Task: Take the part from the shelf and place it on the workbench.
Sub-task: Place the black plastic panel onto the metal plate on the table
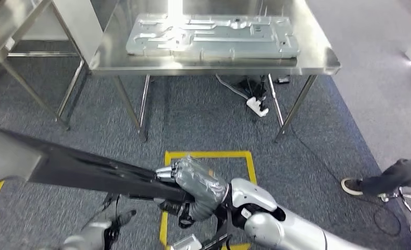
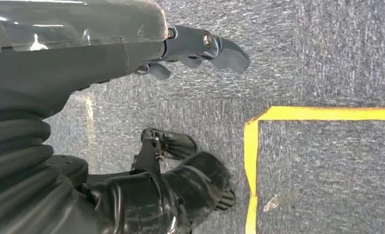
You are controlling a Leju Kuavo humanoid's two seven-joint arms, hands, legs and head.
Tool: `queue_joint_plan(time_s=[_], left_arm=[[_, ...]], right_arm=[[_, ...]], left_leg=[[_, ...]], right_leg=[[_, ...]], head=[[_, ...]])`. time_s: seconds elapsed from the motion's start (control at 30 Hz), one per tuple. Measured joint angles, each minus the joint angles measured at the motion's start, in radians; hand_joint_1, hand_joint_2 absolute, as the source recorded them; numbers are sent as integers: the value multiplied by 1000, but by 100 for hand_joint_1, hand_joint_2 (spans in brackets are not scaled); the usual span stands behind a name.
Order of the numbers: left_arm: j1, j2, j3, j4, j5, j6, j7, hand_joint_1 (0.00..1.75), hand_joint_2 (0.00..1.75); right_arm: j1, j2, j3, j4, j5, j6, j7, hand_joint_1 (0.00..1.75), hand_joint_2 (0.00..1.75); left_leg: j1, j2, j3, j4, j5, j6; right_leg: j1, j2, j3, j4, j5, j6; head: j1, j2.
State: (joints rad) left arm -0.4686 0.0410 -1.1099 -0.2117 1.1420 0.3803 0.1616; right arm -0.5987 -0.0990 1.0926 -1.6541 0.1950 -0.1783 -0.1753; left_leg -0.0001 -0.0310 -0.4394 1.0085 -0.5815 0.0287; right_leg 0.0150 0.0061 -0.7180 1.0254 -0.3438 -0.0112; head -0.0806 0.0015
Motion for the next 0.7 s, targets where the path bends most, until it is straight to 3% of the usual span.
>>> queue_joint_plan(time_s=[0.07,0.13,0.17,0.2,0.27,0.3,0.33,0.4,0.43,0.47,0.57,0.63,0.7], left_arm=[[-3,1,-3,0,0,0,0,0,175],[-4,-1,-5,0,-1,-1,-1,0,175],[-3,-2,-7,0,-1,-1,0,0,175],[0,-3,-8,0,0,-1,0,0,175],[7,-3,-9,0,0,0,0,0,175],[9,-2,-9,0,0,0,0,0,175],[10,-2,-9,0,0,0,0,0,175],[13,-1,-9,0,0,0,0,0,175],[14,-1,-10,0,0,0,1,0,175],[15,-1,-10,0,0,0,1,0,175],[3,-2,-10,0,0,1,1,0,175],[-8,0,-10,0,0,3,1,0,175],[-9,1,-10,1,0,5,1,0,175]], right_arm=[[-1,1,0,0,0,-1,-1,175,175],[-1,2,0,1,0,-2,-1,175,175],[-1,2,0,2,0,-3,-1,175,175],[-1,2,0,3,0,-3,-1,175,175],[0,2,0,4,0,-4,-1,175,175],[1,2,0,4,0,-4,-1,175,175],[1,2,0,4,0,-4,-1,175,175],[1,1,0,6,0,-5,-1,175,175],[1,2,0,7,0,-5,-1,175,175],[1,2,0,8,0,-6,0,175,175],[-2,3,0,8,1,-8,0,175,175],[-5,3,0,8,1,-9,0,175,175],[-3,2,0,10,1,-9,0,175,175]], left_leg=[[0,7,-30,70,39,-7],[2,14,-111,188,54,-13],[2,15,-155,237,32,-16],[3,15,-195,267,-11,-19],[5,16,-244,257,-90,-24],[6,17,-254,222,-91,-26],[8,19,-257,169,-49,-28],[7,28,-258,57,112,-26],[3,31,-255,24,176,-24],[1,32,-251,8,208,-19],[-1,27,-219,7,196,4],[-1,25,-201,5,186,17],[-2,24,-185,5,169,23]], right_leg=[[-4,-1,30,-17,-13,-9],[-9,-2,65,-33,-31,-15],[-11,-2,82,-39,-42,-16],[-12,-1,101,-43,-56,-16],[-14,2,143,-45,-86,-13],[-15,4,165,-45,-103,-11],[-15,3,188,-45,-120,-8],[-14,3,224,-38,-155,2],[-13,3,234,-35,-173,8],[-13,4,244,-26,-184,15],[-17,2,239,30,-186,29],[-19,1,180,123,-202,35],[-19,1,95,230,-253,40]], head=[[1,0],[0,0],[-1,0],[-1,0],[-1,0],[-2,0],[-1,0],[0,0],[2,0],[3,0],[7,0],[9,0],[9,0]])
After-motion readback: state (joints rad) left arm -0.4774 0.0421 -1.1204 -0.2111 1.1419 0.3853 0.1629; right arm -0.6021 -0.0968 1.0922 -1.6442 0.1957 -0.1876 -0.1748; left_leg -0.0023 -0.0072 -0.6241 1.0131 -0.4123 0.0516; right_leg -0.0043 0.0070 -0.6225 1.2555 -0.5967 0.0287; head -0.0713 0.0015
